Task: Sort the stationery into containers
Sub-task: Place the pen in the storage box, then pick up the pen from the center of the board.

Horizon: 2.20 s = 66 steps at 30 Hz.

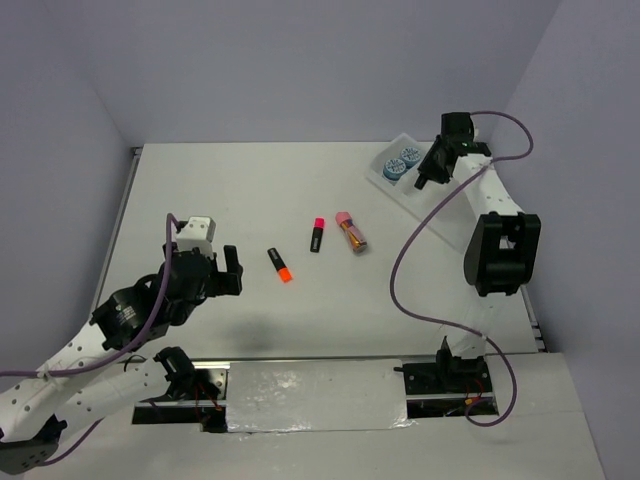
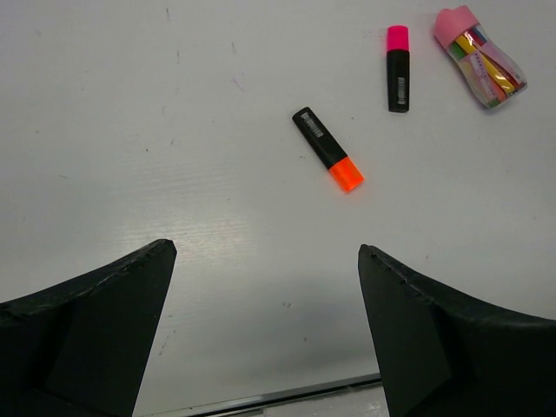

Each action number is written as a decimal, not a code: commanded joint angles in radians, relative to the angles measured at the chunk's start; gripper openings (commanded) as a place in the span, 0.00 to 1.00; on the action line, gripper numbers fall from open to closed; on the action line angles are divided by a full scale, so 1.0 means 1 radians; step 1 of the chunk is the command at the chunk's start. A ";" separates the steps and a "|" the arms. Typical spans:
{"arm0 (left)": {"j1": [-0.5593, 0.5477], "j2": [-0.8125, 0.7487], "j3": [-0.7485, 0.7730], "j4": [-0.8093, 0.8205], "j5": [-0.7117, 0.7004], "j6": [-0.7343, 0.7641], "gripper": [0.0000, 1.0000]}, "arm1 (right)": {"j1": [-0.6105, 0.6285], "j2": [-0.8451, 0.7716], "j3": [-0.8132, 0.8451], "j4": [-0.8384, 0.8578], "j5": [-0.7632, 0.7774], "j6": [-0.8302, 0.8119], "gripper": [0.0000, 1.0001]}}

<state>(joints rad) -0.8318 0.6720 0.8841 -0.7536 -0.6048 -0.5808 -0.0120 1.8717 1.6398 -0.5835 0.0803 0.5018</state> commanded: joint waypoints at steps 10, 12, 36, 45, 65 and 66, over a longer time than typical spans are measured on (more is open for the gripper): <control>-0.003 0.009 0.004 0.056 0.042 0.041 0.99 | -0.054 0.196 0.204 -0.127 0.084 0.052 0.29; -0.001 0.003 0.003 0.060 0.046 0.042 0.99 | -0.055 0.190 0.195 -0.121 0.090 0.049 0.53; 0.002 -0.081 0.024 -0.030 -0.132 -0.067 0.99 | 0.690 -0.174 -0.113 -0.053 0.235 0.027 0.72; 0.002 -0.052 0.019 -0.020 -0.099 -0.053 0.99 | 0.738 0.114 0.012 -0.116 0.271 0.084 0.78; 0.000 -0.069 0.013 0.000 -0.069 -0.033 0.99 | 0.687 0.426 0.236 -0.162 0.182 0.098 0.57; -0.001 -0.069 0.015 0.002 -0.067 -0.030 0.99 | 0.687 0.425 0.220 -0.154 0.176 0.104 0.53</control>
<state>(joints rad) -0.8318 0.6086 0.8829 -0.7879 -0.6773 -0.6300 0.6735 2.2826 1.8477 -0.7216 0.2573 0.5774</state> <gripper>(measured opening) 0.994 0.552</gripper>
